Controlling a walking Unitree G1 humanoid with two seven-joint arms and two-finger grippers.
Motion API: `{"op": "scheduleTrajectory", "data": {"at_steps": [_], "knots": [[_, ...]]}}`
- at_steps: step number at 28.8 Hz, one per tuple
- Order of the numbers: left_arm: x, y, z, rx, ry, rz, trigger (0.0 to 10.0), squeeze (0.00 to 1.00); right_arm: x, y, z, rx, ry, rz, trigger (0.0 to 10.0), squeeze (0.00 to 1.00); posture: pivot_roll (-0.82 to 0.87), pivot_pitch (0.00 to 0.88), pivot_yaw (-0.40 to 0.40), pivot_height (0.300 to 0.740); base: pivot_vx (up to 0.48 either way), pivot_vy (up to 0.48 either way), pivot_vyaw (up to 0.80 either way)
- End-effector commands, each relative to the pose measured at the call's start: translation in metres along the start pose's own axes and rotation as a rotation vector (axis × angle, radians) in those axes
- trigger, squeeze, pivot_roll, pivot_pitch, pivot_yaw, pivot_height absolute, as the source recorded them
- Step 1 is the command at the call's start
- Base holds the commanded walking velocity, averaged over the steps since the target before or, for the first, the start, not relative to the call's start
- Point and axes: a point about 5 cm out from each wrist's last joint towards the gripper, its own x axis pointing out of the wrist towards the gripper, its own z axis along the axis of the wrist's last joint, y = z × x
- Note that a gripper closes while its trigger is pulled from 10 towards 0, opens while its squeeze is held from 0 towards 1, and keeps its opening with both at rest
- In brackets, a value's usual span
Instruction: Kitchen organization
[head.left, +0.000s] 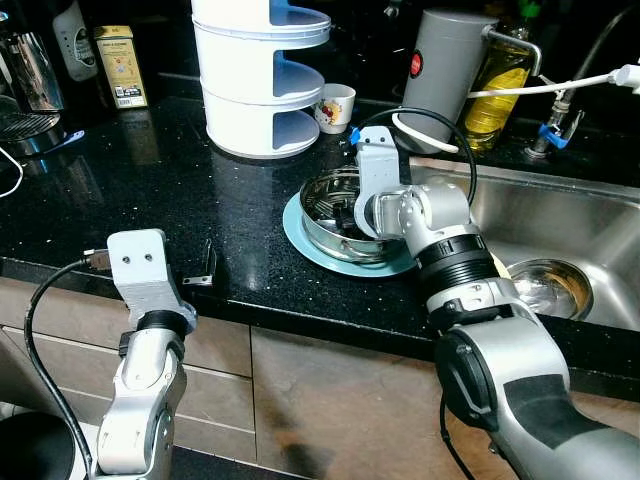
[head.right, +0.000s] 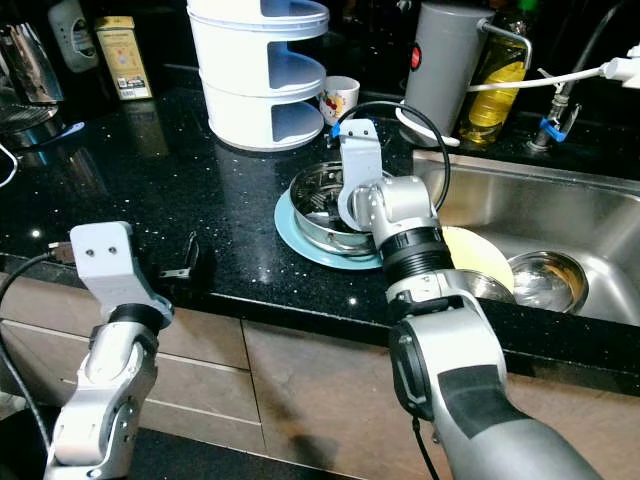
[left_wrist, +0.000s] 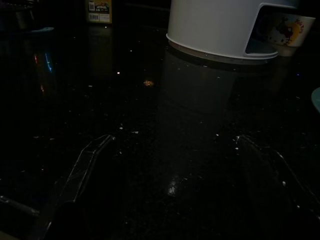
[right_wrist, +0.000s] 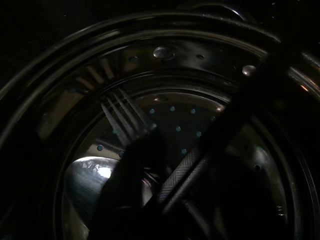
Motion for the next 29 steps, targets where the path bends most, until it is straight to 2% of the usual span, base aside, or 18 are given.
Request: {"op": "scheduleTrajectory", "data": {"at_steps": [1,11,15,20,23,24,25,26,27,28,29], "knots": [[-0.002,0.000,0.000,0.005,-0.003,0.003,10.0,0.00,0.001,0.000,0.001,0.010,0.000,-0.008,0.0,0.00,0.04,0.000,-0.109,0.740,0.000,0.000,0.00],[-0.001,-0.001,0.000,0.007,-0.001,-0.003,10.0,0.00,0.002,-0.006,0.003,0.037,-0.021,-0.021,0.0,0.00,0.04,0.000,-0.103,0.740,0.000,0.000,0.00],[0.001,-0.001,0.001,0.011,-0.005,-0.009,10.0,0.00,0.001,-0.009,0.006,0.145,-0.061,0.017,0.0,0.00,0.04,0.000,-0.095,0.740,0.000,0.000,0.00],[0.003,0.000,0.004,0.014,-0.013,-0.012,10.0,0.00,-0.008,-0.001,0.022,0.273,-0.199,0.179,0.0,0.00,0.05,0.000,-0.089,0.740,0.000,0.000,0.00],[0.004,0.001,0.005,0.016,-0.017,-0.013,10.0,0.00,-0.020,-0.001,0.035,0.367,-0.364,0.313,0.0,0.00,0.05,0.000,-0.082,0.740,0.000,0.000,0.00],[0.005,0.002,0.006,0.017,-0.021,-0.015,10.0,0.00,-0.028,-0.005,0.040,0.415,-0.449,0.369,0.0,0.00,0.05,0.000,-0.077,0.740,0.000,0.000,0.00],[0.006,0.002,0.007,0.017,-0.024,-0.018,10.0,0.00,-0.038,-0.007,0.045,0.487,-0.535,0.471,0.6,0.00,0.04,0.000,-0.072,0.740,0.000,0.000,0.00],[0.006,0.002,0.007,0.017,-0.024,-0.018,10.0,0.00,-0.038,-0.007,0.045,0.487,-0.535,0.471,0.6,0.00,0.04,0.000,-0.072,0.740,0.000,0.000,0.00],[0.006,0.001,0.007,0.017,-0.025,-0.022,10.0,0.00,-0.047,-0.009,0.048,0.540,-0.605,0.554,3.7,0.00,0.04,0.000,-0.069,0.740,0.000,0.000,0.00],[0.007,0.000,0.008,0.017,-0.027,-0.025,10.0,0.00,-0.054,-0.011,0.051,0.547,-0.657,0.601,8.8,0.00,0.04,0.000,-0.064,0.740,0.000,0.000,0.00],[0.008,0.000,0.008,0.017,-0.029,-0.027,10.0,0.00,-0.058,-0.013,0.052,0.545,-0.686,0.625,8.8,0.00,0.04,0.000,-0.064,0.740,0.000,0.000,0.00]]}}
